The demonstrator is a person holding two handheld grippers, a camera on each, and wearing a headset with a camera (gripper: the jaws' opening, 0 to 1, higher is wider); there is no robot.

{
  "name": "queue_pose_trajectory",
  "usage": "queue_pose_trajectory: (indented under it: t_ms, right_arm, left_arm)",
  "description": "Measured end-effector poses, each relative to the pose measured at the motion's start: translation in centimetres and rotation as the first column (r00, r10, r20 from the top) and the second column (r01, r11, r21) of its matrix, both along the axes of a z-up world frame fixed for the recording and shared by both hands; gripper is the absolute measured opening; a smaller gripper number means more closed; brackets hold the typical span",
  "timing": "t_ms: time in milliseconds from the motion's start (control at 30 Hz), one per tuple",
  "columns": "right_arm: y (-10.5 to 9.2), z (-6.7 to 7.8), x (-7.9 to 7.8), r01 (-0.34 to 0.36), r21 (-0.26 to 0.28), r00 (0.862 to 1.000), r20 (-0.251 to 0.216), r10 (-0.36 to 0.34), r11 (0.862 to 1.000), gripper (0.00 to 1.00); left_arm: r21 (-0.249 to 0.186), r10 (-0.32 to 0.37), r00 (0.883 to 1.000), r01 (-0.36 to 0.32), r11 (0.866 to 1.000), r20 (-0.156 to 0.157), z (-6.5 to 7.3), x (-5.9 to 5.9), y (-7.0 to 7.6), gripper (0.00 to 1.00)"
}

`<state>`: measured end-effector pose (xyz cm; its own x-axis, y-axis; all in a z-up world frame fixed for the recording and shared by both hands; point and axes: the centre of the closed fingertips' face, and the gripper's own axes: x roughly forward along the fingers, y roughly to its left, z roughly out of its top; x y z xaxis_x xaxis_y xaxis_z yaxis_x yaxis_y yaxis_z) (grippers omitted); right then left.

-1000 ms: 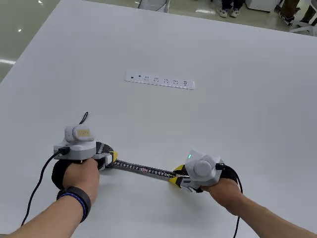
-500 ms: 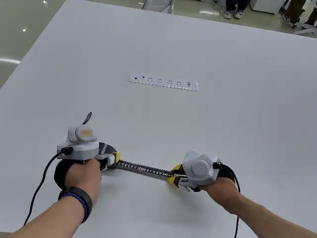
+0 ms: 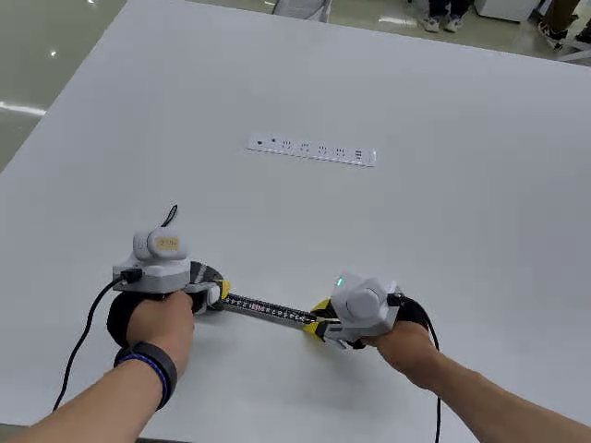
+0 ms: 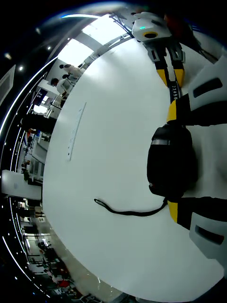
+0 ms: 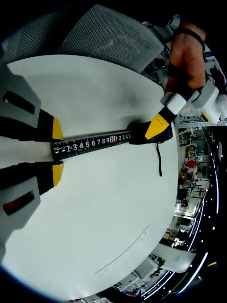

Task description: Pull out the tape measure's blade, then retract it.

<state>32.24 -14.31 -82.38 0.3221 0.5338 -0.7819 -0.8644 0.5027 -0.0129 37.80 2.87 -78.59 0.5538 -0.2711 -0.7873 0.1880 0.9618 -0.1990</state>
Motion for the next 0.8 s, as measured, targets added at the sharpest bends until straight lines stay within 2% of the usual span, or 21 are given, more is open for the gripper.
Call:
queue_pose_trajectory:
  t_ms: [767,800]
  right_arm:
    - [1.4,0.0,0.8,-0.012,-0.001,1.000,-0.002,0.012,1.000,0.15]
    - [1.4,0.1,1.0,-0.010,0.001,1.000,0.011,0.010,1.000,0.15]
  left_arm:
    - [-0.003,0.005,1.000,-0.005,1.000,-0.002,-0.1,0.0,-0.1,0.57]
    - [-0.003,0.003,1.000,-0.003,1.000,-0.003,-0.1,0.1,-0.1,0.57]
